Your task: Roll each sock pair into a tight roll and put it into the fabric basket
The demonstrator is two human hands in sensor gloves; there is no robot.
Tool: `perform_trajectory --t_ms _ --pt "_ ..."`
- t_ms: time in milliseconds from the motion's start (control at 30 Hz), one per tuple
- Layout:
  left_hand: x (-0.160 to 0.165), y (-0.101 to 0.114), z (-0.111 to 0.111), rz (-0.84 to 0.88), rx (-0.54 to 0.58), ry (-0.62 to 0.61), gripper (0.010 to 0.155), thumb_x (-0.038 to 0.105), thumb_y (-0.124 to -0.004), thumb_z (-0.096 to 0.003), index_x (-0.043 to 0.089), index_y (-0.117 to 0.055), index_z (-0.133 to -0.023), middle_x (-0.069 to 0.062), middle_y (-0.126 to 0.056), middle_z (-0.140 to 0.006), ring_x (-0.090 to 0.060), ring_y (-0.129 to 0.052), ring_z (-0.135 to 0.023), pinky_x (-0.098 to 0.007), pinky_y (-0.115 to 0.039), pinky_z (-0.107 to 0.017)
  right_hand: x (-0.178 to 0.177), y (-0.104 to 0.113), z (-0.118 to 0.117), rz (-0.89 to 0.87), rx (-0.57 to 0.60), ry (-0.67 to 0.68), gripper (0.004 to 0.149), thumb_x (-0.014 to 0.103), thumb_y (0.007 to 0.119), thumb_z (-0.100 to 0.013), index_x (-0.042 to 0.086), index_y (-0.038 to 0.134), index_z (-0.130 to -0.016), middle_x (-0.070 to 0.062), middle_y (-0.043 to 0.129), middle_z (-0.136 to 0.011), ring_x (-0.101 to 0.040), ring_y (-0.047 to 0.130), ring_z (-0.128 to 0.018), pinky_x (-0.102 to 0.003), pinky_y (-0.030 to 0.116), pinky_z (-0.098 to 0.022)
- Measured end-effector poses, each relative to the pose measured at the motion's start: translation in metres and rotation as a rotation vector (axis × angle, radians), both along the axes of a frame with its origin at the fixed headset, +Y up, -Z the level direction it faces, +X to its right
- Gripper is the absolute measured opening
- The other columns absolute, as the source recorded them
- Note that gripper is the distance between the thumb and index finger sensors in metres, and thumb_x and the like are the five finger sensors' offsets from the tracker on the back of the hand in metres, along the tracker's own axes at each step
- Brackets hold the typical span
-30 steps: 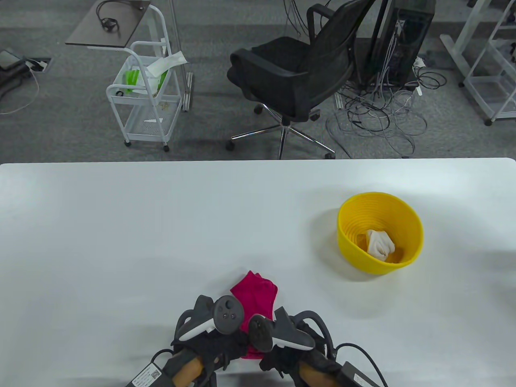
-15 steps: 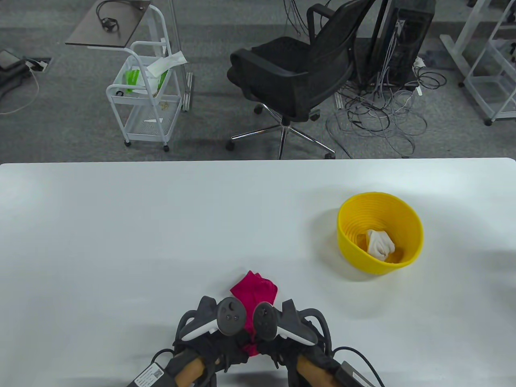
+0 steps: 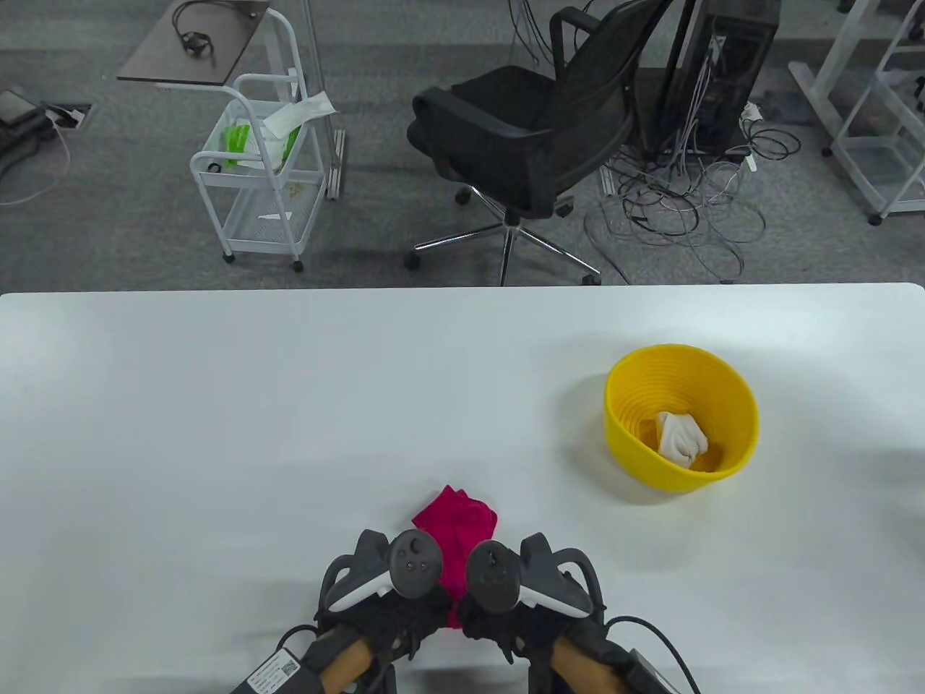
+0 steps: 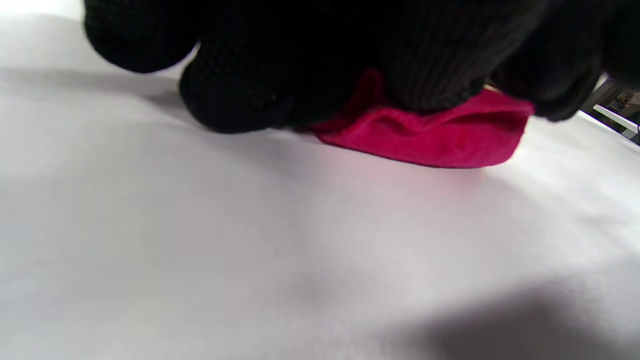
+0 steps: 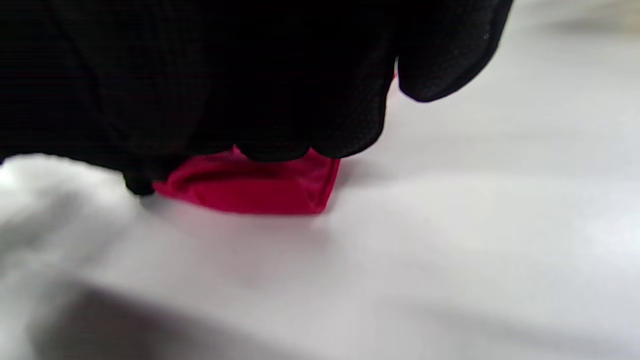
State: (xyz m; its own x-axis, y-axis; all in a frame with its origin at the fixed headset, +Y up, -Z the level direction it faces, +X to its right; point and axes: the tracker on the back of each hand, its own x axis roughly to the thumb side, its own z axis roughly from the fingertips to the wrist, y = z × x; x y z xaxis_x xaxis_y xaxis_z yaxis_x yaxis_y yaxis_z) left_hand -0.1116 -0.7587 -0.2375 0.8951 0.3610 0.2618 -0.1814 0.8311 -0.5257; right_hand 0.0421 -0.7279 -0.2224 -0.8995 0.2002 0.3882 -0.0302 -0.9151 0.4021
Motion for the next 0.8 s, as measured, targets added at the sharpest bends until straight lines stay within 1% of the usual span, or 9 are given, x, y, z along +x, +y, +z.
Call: perform_trajectory --t_ms 133,267,333,400,467,500,567,700,800 --pt "0.000 -0.001 0.000 0.007 -0.013 0.009 0.042 0.043 -0.079 -0.0398 0.027 -0.091 -0.077 -0.004 -0.095 -0.068 -0.024 -0.096 -0.051 -0.046 -0.076 -0.046 -0.004 -0.011 0.000 0.076 0.000 -0.004 0.045 0.049 0.093 -0.035 0.038 0.089 -0.078 0.011 0.094 -0.084 -0.018 0.097 -0.076 -0.053 0.074 -0.062" --pt "-0.002 0.002 0.001 0.015 -0.027 0.047 0.044 0.044 -0.078 -0.0399 0.026 -0.092 -0.078 -0.005 -0.096 -0.069 -0.024 -0.097 -0.052 -0.047 -0.077 -0.046 -0.003 -0.018 -0.003 0.066 -0.006 -0.033 0.045 0.049 0.093 -0.035 0.038 0.088 -0.078 0.011 0.093 -0.084 -0.018 0.096 -0.076 -0.053 0.074 -0.062" --pt "-0.004 0.010 0.002 0.005 -0.004 0.069 0.047 0.044 -0.078 -0.0395 0.024 -0.092 -0.080 -0.007 -0.097 -0.074 -0.027 -0.099 -0.056 -0.048 -0.077 -0.047 -0.003 -0.018 -0.003 0.071 -0.004 -0.039 0.045 0.049 0.093 -0.035 0.038 0.087 -0.078 0.011 0.093 -0.084 -0.018 0.096 -0.076 -0.053 0.074 -0.062" --pt "-0.006 0.022 0.004 0.021 0.050 0.078 0.048 0.045 -0.080 -0.0387 0.026 -0.092 -0.080 -0.005 -0.097 -0.075 -0.026 -0.100 -0.057 -0.048 -0.077 -0.047 -0.005 -0.020 -0.004 0.078 0.002 -0.053 0.046 0.049 0.093 -0.035 0.037 0.087 -0.079 0.010 0.093 -0.084 -0.019 0.096 -0.077 -0.053 0.073 -0.062" --pt "-0.007 0.027 0.007 0.043 0.088 0.084 0.048 0.047 -0.083 -0.0372 0.027 -0.093 -0.080 -0.004 -0.098 -0.075 -0.026 -0.100 -0.057 -0.048 -0.077 -0.048 -0.006 -0.021 -0.003 0.086 0.015 -0.062 0.047 0.049 0.094 -0.034 0.036 0.086 -0.079 0.010 0.093 -0.083 -0.018 0.096 -0.076 -0.053 0.074 -0.062" --pt "-0.007 0.028 0.008 0.039 0.086 0.079 0.048 0.047 -0.085 -0.0364 0.027 -0.094 -0.079 -0.007 -0.098 -0.075 -0.026 -0.100 -0.058 -0.048 -0.077 -0.048 -0.006 -0.021 -0.003 0.086 0.017 -0.062 0.047 0.049 0.094 -0.034 0.036 0.086 -0.079 0.009 0.093 -0.083 -0.019 0.096 -0.076 -0.053 0.074 -0.062" --pt "-0.005 0.025 0.009 0.009 0.080 0.061 0.049 0.047 -0.087 -0.0353 0.027 -0.093 -0.080 -0.004 -0.096 -0.077 -0.026 -0.099 -0.060 -0.048 -0.077 -0.049 -0.008 -0.022 -0.003 0.095 0.032 -0.069 0.048 0.049 0.094 -0.034 0.035 0.086 -0.080 0.009 0.093 -0.083 -0.019 0.096 -0.075 -0.053 0.074 -0.062" --pt "0.001 0.011 0.006 -0.065 0.086 0.027 0.052 0.048 -0.090 -0.0326 0.027 -0.092 -0.080 -0.003 -0.095 -0.077 -0.025 -0.098 -0.060 -0.048 -0.076 -0.050 -0.010 -0.024 -0.002 0.107 0.045 -0.070 0.051 0.049 0.094 -0.034 0.033 0.085 -0.082 0.007 0.092 -0.083 -0.019 0.096 -0.075 -0.053 0.073 -0.062" --pt "0.003 0.007 0.002 -0.075 0.134 0.031 0.043 0.043 -0.090 -0.0342 0.028 -0.095 -0.074 -0.002 -0.098 -0.071 -0.024 -0.100 -0.054 -0.047 -0.078 -0.047 -0.009 -0.023 -0.003 0.101 0.041 -0.078 0.050 0.048 0.093 -0.035 0.033 0.086 -0.081 0.007 0.092 -0.082 -0.019 0.096 -0.074 -0.053 0.073 -0.062"
